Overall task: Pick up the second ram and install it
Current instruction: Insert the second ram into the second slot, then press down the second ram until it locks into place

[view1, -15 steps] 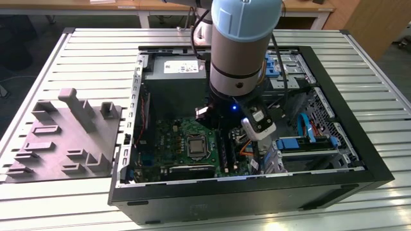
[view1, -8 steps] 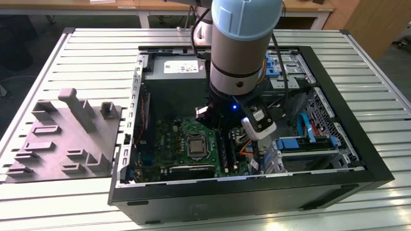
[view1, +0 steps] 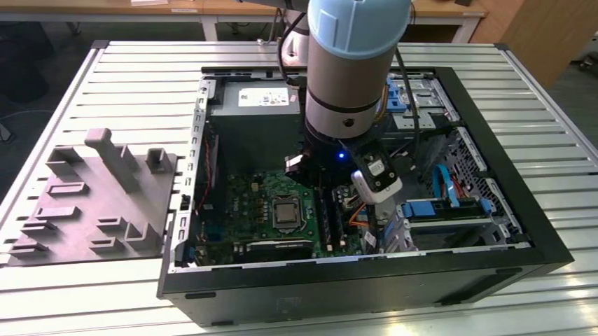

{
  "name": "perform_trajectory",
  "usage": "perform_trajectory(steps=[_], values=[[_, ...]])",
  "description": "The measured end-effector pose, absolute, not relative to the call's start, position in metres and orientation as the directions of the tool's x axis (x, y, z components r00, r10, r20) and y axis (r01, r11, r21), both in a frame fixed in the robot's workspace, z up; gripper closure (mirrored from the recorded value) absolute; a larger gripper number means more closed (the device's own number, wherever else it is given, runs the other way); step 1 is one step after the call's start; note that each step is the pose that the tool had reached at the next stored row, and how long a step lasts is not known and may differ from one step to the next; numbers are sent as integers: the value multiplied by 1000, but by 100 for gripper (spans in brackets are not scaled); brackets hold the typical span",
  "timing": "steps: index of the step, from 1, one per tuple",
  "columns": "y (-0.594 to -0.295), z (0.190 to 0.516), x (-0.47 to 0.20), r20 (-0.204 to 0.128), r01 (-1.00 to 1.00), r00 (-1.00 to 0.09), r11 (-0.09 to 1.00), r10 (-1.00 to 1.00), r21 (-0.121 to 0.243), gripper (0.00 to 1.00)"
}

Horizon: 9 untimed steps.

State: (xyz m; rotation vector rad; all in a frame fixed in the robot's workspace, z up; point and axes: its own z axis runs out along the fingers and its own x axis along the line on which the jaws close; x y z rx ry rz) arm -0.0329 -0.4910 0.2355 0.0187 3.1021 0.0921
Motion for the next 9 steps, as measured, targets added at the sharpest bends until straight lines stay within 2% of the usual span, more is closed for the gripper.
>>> perform_trajectory(steps=[9], values=[[-491, 238, -33, -38, 11, -999, 998, 13, 60, 90]])
